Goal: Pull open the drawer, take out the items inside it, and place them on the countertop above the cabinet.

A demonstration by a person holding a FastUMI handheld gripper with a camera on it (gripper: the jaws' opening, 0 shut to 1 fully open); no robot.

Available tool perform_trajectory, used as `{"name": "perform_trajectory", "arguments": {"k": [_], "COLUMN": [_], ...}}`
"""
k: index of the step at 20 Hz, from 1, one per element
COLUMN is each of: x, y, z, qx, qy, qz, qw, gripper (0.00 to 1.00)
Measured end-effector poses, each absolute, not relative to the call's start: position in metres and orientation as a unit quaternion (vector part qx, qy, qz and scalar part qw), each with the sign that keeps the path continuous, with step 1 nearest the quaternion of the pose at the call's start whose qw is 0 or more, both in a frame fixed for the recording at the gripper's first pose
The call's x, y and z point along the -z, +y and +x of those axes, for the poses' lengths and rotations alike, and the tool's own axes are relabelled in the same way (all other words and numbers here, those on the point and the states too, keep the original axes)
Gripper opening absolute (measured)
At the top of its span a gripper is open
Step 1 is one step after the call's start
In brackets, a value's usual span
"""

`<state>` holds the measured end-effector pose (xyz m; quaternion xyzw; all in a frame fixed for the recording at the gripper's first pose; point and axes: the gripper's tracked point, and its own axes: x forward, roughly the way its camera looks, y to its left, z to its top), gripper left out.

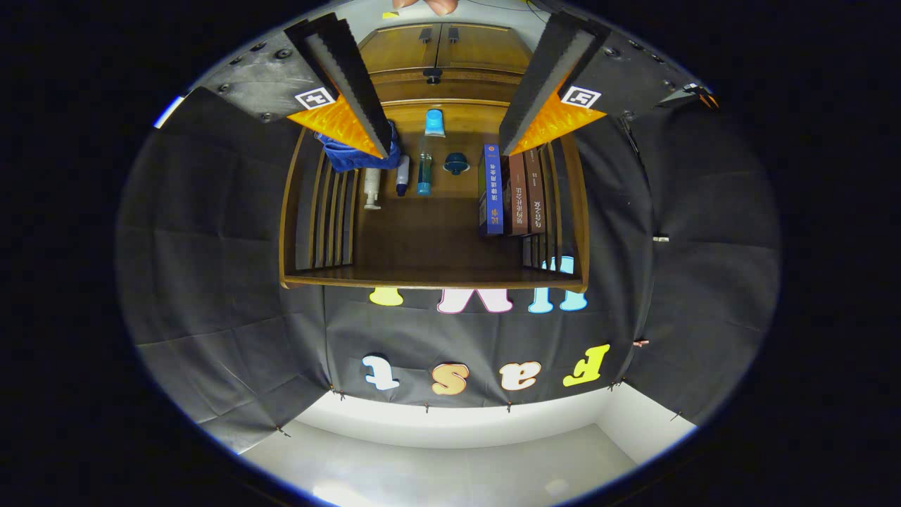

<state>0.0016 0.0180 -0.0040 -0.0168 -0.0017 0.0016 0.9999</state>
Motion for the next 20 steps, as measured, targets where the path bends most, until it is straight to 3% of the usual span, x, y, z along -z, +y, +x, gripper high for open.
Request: {"name": "perform_trajectory", "arguments": {"k": [20], "x": [-0.005], "y": [0.025], "z": [-0.011], "qx": [0.006], "qy": [-0.006], "qz": [-0.022], "qw": [1.000], "gripper": [1.00]}}
